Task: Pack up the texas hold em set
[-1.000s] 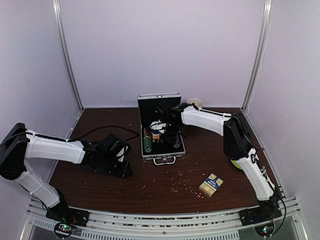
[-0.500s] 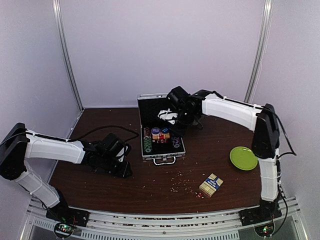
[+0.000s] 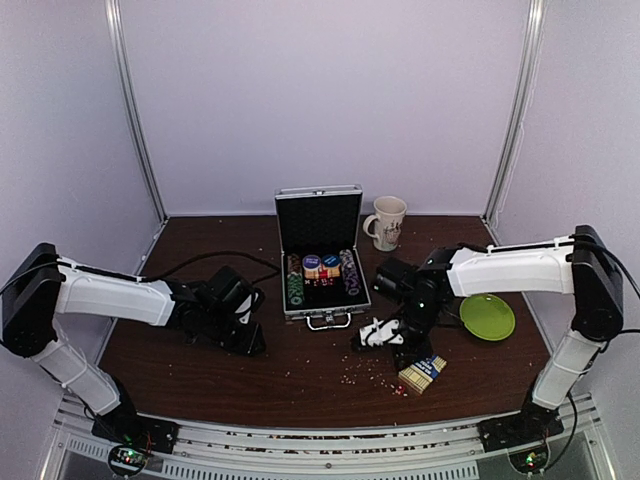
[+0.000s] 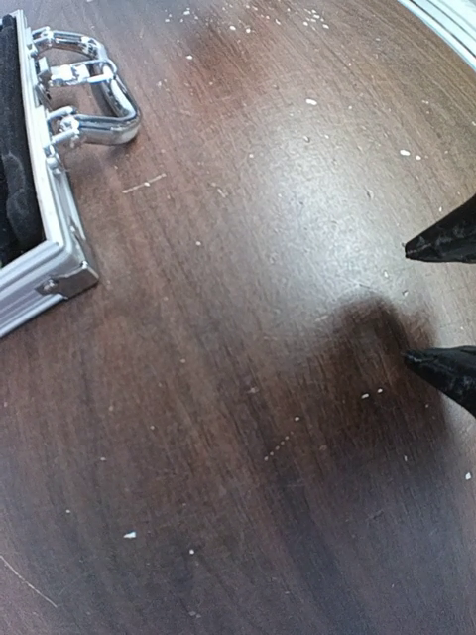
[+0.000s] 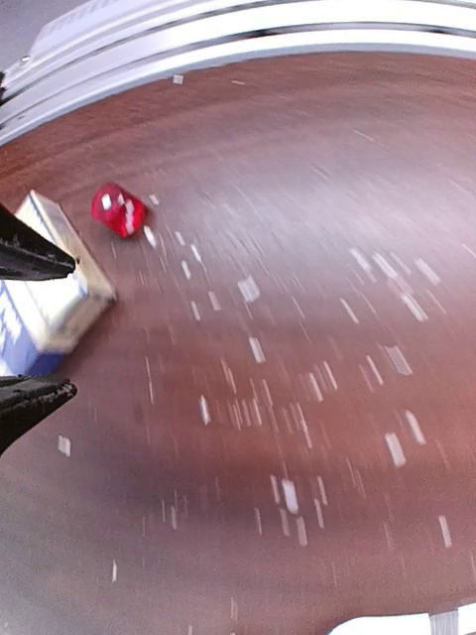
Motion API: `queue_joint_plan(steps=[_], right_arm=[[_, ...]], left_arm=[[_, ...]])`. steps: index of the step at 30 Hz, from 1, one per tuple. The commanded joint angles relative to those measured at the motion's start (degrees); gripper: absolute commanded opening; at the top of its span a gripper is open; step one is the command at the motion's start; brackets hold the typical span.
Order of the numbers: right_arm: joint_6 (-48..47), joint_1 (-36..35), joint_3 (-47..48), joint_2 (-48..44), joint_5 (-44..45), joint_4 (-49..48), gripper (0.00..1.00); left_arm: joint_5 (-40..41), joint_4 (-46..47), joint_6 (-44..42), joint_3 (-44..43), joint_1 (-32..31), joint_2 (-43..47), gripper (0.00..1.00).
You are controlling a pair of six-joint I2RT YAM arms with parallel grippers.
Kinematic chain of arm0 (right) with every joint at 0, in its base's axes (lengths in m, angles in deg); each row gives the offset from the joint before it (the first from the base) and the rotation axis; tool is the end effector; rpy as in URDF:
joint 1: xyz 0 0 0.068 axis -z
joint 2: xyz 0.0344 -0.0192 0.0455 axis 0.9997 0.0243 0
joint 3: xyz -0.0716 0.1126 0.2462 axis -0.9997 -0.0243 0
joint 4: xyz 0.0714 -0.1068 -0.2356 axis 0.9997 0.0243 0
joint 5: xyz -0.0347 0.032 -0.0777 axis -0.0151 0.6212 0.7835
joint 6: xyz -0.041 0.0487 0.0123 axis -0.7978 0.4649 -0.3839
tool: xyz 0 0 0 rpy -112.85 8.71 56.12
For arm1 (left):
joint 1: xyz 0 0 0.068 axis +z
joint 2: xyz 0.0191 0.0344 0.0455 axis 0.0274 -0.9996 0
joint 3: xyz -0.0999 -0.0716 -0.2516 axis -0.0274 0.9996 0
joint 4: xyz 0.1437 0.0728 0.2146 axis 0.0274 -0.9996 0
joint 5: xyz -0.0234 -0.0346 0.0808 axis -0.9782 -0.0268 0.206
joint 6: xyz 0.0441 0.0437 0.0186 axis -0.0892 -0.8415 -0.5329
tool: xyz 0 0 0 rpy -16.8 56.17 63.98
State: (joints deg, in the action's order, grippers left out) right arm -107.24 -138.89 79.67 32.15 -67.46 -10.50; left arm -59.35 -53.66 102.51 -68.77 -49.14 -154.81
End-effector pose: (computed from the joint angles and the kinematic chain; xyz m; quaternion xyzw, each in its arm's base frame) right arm 0.1909 0.2510 0.1817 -0.7050 0.6939 0.1402 0.0429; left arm 0.1931 -0.2144 0.1444 0.0895 0.9651 -0.1806 0.1673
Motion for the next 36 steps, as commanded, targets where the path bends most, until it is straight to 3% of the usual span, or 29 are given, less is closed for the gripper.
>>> queue_joint_plan(steps=[1,19,29,36], right_arm=[[-6.3,-3.7,-4.9,-2.9,4.7,-1.9,0.33],[-7.9,-11.7,-10.0,-5.4,6.9,-4.4,0.36],[-4.7,-13.0,-9.5,-1.6,6.4,-6.1,0.35],[-4.3,-13.1,-9.9,-0.3,8.1,-6.5,0.25]], left_arm=[[0.1,1.3,-0.5,-1.6,0.2,-0.4,0.31],[0.1,1.6,0.9,0.1,0.3,1.2,0.32],[-0.1,1.7,1.2,0.2,-0.1,1.3,0.32],[0.1,1.7,1.4,0.5,-0.2,1.6,0.31]])
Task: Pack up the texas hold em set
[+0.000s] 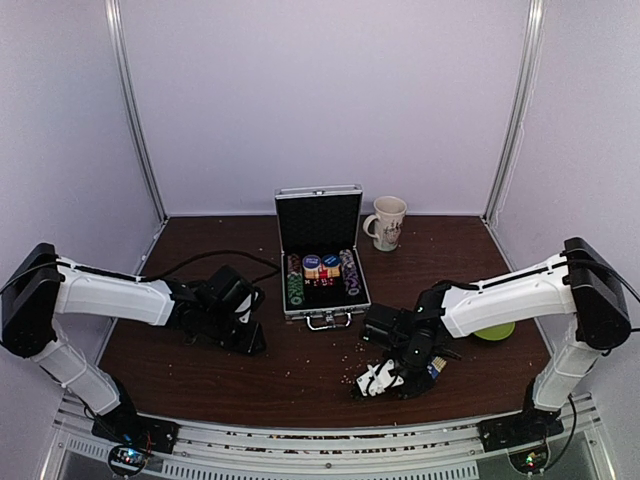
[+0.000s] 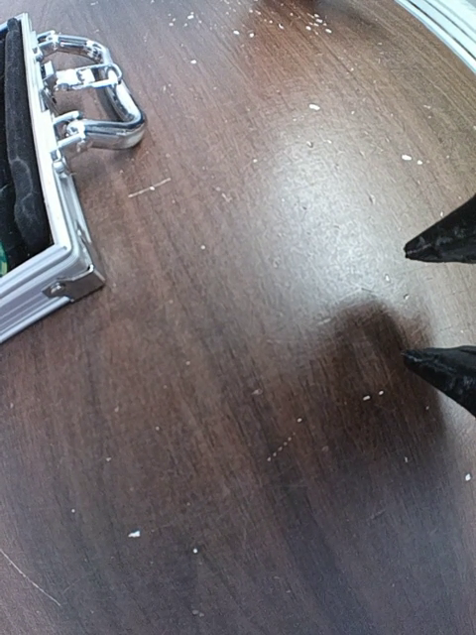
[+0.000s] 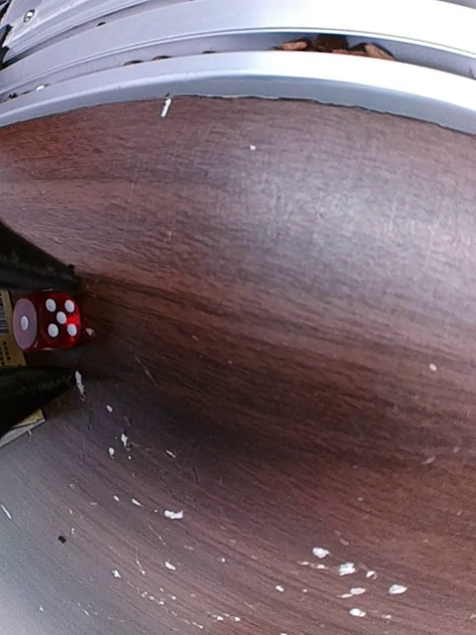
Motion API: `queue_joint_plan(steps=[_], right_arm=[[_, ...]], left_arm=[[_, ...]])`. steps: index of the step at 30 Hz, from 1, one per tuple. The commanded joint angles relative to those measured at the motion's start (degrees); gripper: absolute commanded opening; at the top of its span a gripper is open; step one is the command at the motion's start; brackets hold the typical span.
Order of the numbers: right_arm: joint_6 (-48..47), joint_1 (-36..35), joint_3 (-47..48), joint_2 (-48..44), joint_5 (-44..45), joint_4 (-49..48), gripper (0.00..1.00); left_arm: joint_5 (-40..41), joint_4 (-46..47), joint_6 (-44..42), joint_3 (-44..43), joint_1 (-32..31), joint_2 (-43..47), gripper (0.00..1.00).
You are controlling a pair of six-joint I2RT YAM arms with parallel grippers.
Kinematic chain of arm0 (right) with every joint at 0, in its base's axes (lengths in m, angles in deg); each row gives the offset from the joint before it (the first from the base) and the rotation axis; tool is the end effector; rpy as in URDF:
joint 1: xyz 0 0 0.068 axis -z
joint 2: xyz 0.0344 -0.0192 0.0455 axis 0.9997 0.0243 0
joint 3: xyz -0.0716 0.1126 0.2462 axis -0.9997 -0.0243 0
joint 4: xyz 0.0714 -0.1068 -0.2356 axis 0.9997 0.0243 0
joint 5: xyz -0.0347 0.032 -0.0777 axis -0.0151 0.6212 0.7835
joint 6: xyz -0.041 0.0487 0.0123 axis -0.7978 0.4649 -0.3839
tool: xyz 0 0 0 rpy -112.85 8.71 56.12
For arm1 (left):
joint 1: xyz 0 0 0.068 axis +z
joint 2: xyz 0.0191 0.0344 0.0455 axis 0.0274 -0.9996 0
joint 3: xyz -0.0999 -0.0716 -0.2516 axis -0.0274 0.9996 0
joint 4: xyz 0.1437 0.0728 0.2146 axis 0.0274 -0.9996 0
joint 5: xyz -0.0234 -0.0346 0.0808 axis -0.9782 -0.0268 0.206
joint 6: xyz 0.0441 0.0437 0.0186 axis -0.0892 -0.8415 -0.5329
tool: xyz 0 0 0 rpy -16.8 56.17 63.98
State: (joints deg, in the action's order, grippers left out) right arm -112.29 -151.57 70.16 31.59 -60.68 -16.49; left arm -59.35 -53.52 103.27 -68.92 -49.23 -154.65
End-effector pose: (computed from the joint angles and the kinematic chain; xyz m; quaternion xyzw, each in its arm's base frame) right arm 0.1253 0.2626 0.1427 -0.8064 0.5856 0.0809 0.0177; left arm 0.1933 -0.2153 0.1461 0.0839 0.9646 -0.1844 0.1688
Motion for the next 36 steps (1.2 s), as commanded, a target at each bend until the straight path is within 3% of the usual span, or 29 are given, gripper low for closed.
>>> queue_joint_plan(steps=[1,4,9,15,19,24,36], right_arm=[[0.8,-0.3,-0.3,0.0,1.2,-0.4,0.22],[1.0,-0.4,0.6,-0.8,1.2,0.4,0.15],[1.2,-0.1,5.3,-1.6,1.3,2.8,0.11],[3.9,6.0,16.9,1.2,-2.2,5.0,0.11],[9.5,11.9,28.9,6.7,-5.1,5.2,0.11],[16.0,16.3,39.5,15.5,-1.2,2.0,0.11],[19.8,18.8,58.3,31.4,8.9,0.5,0.11]], left_arm=[[0.2,1.6,0.6,0.6,-0.2,1.4,0.32],[0.1,1.6,0.6,0.4,-0.2,1.2,0.31],[0.2,1.8,0.6,0.4,-0.4,1.0,0.31],[0.5,1.8,0.9,0.8,-0.5,1.8,0.32],[0.6,2.0,1.0,1.1,-0.5,2.1,0.31],[0.1,2.4,0.9,0.9,-0.5,1.7,0.31],[-0.4,2.0,0.6,0.4,-0.5,1.1,0.31]])
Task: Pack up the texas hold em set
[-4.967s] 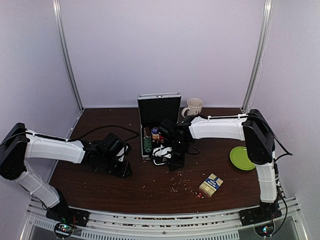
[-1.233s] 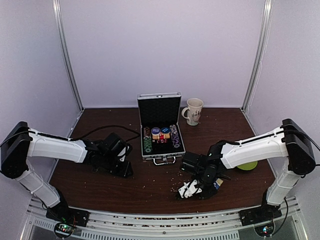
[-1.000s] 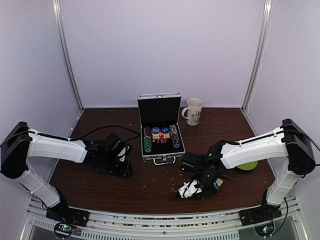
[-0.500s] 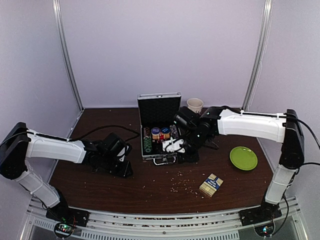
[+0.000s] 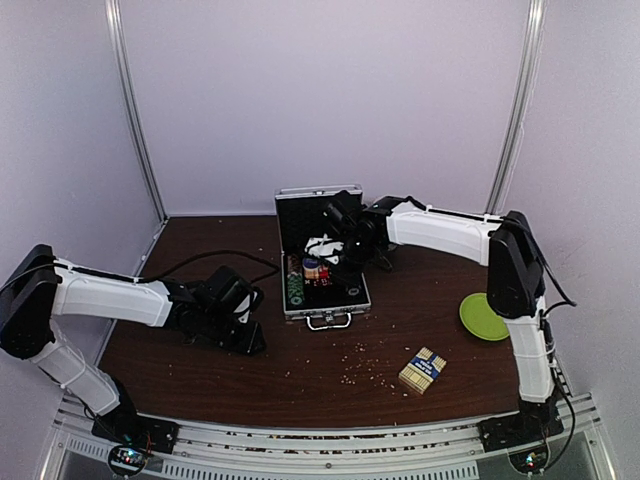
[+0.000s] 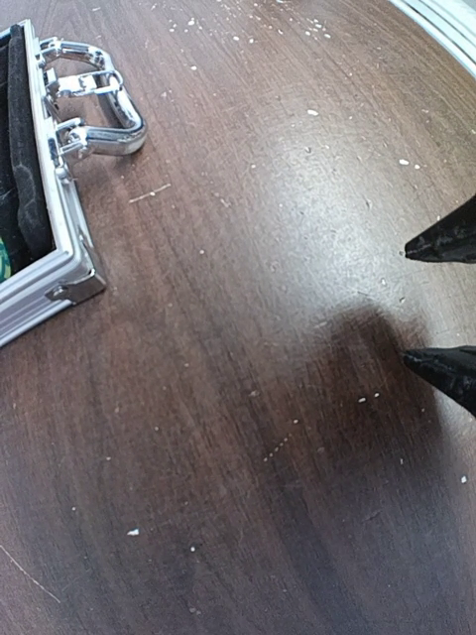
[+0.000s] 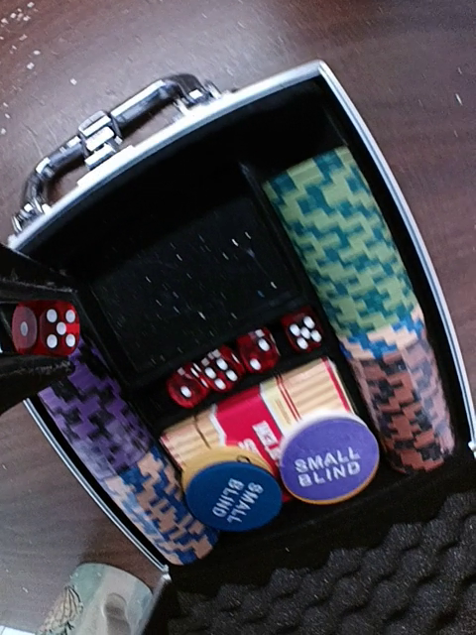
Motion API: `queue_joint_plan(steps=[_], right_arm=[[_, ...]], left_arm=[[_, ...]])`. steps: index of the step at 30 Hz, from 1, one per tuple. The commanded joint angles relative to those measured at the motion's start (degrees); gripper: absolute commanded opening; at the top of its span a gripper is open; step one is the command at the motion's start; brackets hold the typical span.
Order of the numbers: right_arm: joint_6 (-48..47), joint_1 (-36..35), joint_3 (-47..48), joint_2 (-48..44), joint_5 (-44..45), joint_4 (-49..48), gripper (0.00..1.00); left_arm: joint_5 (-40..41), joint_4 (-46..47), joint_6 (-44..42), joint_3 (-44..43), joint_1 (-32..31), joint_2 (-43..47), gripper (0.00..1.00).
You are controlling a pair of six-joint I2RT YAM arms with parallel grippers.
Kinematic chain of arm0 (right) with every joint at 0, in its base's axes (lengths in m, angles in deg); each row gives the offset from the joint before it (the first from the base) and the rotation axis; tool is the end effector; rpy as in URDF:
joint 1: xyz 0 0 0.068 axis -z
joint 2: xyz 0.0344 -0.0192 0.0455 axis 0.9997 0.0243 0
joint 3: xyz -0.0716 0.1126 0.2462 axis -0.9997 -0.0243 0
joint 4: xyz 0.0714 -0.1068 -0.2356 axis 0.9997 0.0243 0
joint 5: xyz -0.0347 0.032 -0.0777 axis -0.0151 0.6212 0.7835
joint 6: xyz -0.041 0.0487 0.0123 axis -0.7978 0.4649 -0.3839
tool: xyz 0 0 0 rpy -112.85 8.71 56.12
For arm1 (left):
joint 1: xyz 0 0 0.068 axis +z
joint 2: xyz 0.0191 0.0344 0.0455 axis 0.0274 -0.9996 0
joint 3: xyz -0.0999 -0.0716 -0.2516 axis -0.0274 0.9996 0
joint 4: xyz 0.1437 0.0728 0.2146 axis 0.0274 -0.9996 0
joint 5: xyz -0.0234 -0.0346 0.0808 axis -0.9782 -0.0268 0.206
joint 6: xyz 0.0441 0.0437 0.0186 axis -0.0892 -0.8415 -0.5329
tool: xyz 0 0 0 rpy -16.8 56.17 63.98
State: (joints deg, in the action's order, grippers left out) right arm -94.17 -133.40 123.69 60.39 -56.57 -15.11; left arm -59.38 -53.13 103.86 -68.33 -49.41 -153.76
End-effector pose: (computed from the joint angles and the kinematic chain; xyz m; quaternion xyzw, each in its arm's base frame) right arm 0.3469 0.3502 0.2145 -0.5754 0.7833 0.0761 0.2226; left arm 0.1911 -0.2143 0.1477 0.0805 0.9634 -0.1897 0.1716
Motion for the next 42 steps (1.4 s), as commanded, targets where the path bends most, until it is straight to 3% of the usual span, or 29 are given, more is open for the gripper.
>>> queue_joint_plan(steps=[1,7,27,37,42], right_arm=[[1.8,0.8,5.9,3.5,5.3,-0.7,0.10],[1.7,1.6,10.0,7.4,6.7,0.1,0.11],[1.2,2.0,10.1,11.4,7.3,-0.1,0.14],[1.9,2.0,10.1,10.6,7.5,-0.4,0.31],[3.4,1.9,8.7,6.6,4.9,-0.1,0.34]], left_arm=[[-0.3,1.6,0.0,-0.1,-0.3,0.3,0.31],[-0.3,1.3,0.0,-0.1,-0.3,0.3,0.31],[-0.2,1.0,-0.5,-0.5,-0.4,-0.3,0.31],[-0.1,1.2,-0.3,0.1,-0.3,0.0,0.31],[0.0,1.3,-0.3,0.0,-0.3,0.1,0.31]])
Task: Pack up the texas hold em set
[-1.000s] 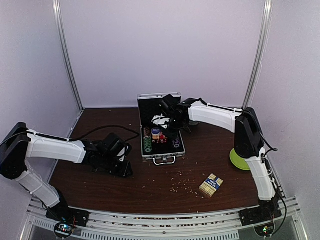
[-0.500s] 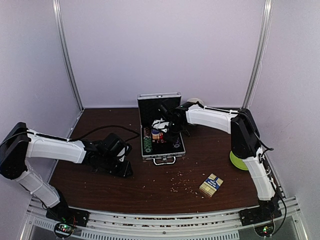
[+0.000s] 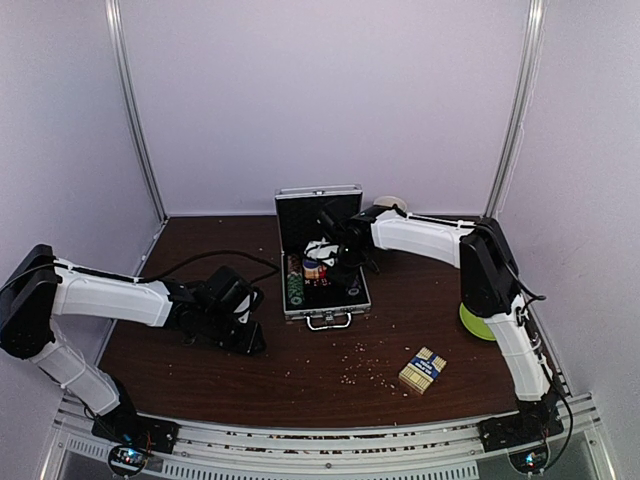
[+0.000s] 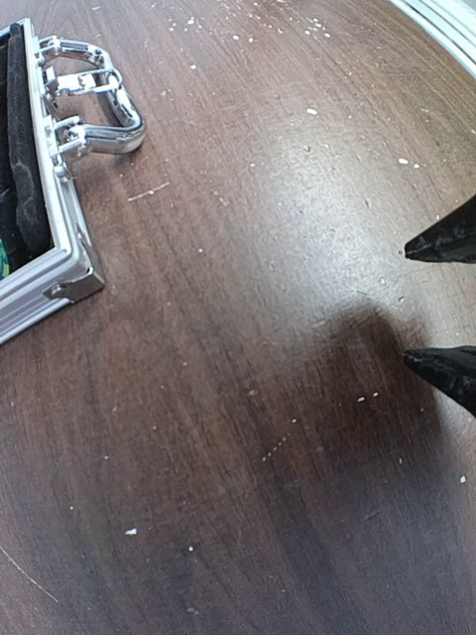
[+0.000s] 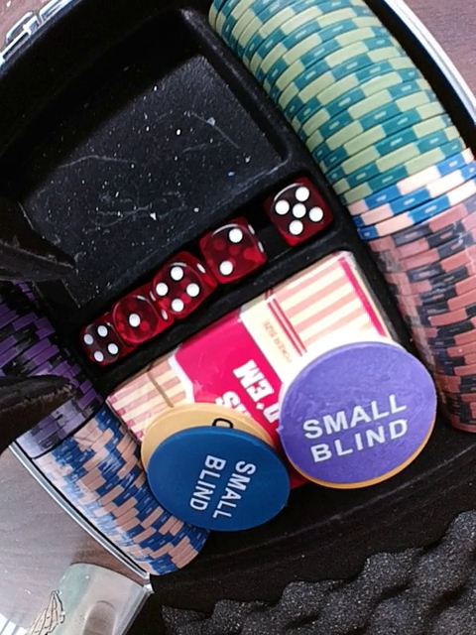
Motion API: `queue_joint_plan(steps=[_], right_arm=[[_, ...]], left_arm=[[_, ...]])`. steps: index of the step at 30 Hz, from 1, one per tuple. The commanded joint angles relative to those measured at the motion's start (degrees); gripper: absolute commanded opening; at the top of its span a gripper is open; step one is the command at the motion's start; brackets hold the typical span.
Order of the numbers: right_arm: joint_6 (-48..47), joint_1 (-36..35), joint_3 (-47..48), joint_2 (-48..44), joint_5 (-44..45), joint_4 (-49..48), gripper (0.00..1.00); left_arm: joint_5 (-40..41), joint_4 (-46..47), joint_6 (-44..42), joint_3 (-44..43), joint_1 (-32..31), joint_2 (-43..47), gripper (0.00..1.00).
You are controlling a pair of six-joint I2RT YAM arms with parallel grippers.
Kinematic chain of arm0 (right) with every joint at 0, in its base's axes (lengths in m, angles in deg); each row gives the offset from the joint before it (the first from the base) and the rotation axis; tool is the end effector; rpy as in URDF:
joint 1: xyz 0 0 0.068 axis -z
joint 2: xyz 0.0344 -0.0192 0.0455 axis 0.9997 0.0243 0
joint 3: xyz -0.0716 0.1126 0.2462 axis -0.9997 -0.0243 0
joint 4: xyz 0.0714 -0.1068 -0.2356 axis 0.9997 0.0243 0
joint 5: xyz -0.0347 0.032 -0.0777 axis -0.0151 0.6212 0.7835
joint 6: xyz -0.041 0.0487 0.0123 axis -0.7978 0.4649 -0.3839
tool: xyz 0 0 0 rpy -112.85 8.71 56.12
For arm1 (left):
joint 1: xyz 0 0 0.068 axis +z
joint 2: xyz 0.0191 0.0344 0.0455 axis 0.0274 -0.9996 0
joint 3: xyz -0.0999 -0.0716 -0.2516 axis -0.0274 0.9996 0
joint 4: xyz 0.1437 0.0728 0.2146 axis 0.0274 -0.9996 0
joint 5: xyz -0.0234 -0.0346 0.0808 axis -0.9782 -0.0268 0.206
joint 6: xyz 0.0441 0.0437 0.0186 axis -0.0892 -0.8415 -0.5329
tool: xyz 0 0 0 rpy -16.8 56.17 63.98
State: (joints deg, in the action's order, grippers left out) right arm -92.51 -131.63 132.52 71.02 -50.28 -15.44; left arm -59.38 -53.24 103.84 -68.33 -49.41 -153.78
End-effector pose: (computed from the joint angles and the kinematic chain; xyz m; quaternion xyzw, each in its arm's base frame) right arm 0.3869 0.3591 0.1720 -0.5433 0.8102 0.0212 0.2188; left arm 0.1910 -0.2141 0.1475 0.0807 0.9637 -0.1889 0.1709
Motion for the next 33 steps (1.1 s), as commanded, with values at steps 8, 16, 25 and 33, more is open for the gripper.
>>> queue_joint_plan(steps=[8,16,25,33], right_arm=[[1.9,0.1,-14.9,-19.4,-6.0,-2.1,0.35],[-9.9,0.8,-43.7,-42.3,-15.6,-0.8,0.48],[-33.3,0.8,-60.0,-56.1,-20.0,11.6,1.00],[-38.2,-3.5,-64.3,-55.3,-11.3,8.5,1.00]], left_arm=[[2.1,-0.3,-1.4,-1.8,-0.3,1.5,0.31],[4.3,0.2,-4.5,-2.8,-0.3,4.1,0.38],[2.9,-0.3,-5.0,-6.1,-0.3,0.9,0.39],[2.7,-0.3,-3.8,-5.4,-0.3,1.2,0.39]])
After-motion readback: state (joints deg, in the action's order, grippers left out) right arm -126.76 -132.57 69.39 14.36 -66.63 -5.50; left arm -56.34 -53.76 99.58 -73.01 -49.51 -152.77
